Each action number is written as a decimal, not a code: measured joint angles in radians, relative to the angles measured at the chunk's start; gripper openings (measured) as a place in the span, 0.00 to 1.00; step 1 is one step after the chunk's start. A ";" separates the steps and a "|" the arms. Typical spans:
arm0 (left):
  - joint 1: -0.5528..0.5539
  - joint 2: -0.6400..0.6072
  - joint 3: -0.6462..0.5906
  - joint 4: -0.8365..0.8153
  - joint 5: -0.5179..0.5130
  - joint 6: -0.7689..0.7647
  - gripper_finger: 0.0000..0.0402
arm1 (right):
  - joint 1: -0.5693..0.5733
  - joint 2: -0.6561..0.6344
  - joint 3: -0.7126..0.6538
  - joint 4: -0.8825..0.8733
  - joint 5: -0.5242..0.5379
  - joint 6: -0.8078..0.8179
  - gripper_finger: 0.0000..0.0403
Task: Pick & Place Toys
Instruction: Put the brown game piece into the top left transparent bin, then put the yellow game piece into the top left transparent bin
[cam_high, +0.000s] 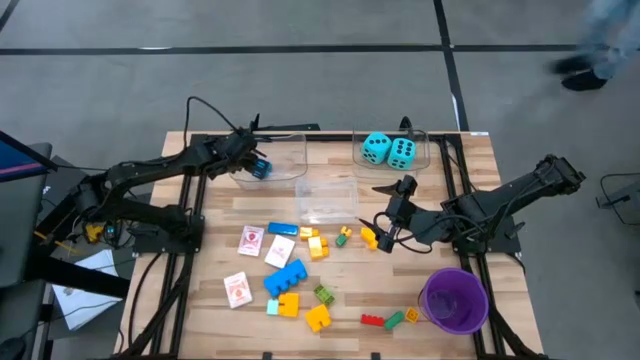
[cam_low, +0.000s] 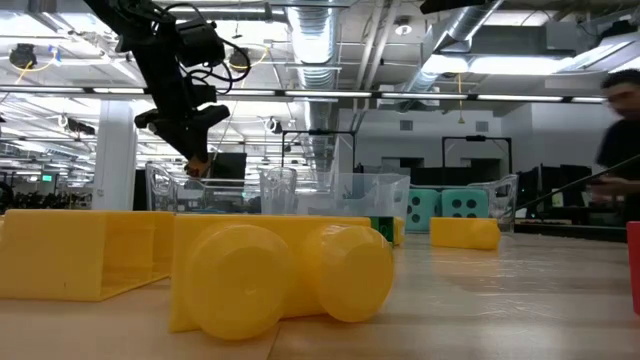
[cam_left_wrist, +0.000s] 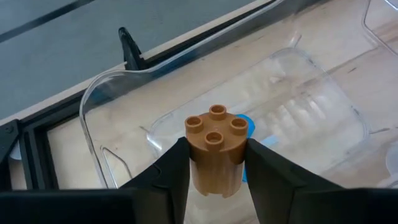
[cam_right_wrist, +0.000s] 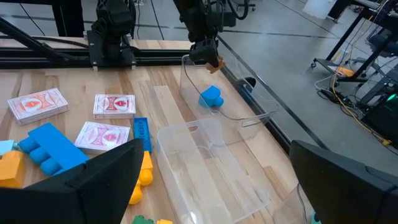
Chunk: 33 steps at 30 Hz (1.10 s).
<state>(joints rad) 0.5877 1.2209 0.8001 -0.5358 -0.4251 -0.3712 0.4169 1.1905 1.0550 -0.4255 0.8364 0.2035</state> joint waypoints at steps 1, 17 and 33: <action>0.000 0.000 0.000 0.000 -0.002 0.000 0.34 | 0.000 0.000 0.000 0.000 0.000 0.000 0.98; 0.000 0.000 0.000 -0.010 -0.002 0.000 0.43 | 0.000 0.000 0.000 0.000 0.000 0.000 0.98; -0.011 -0.002 0.000 0.016 -0.001 0.001 0.48 | 0.000 0.000 0.000 0.000 0.000 0.000 0.98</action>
<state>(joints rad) 0.5768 1.2191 0.8001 -0.5194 -0.4260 -0.3702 0.4171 1.1904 1.0550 -0.4259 0.8364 0.2035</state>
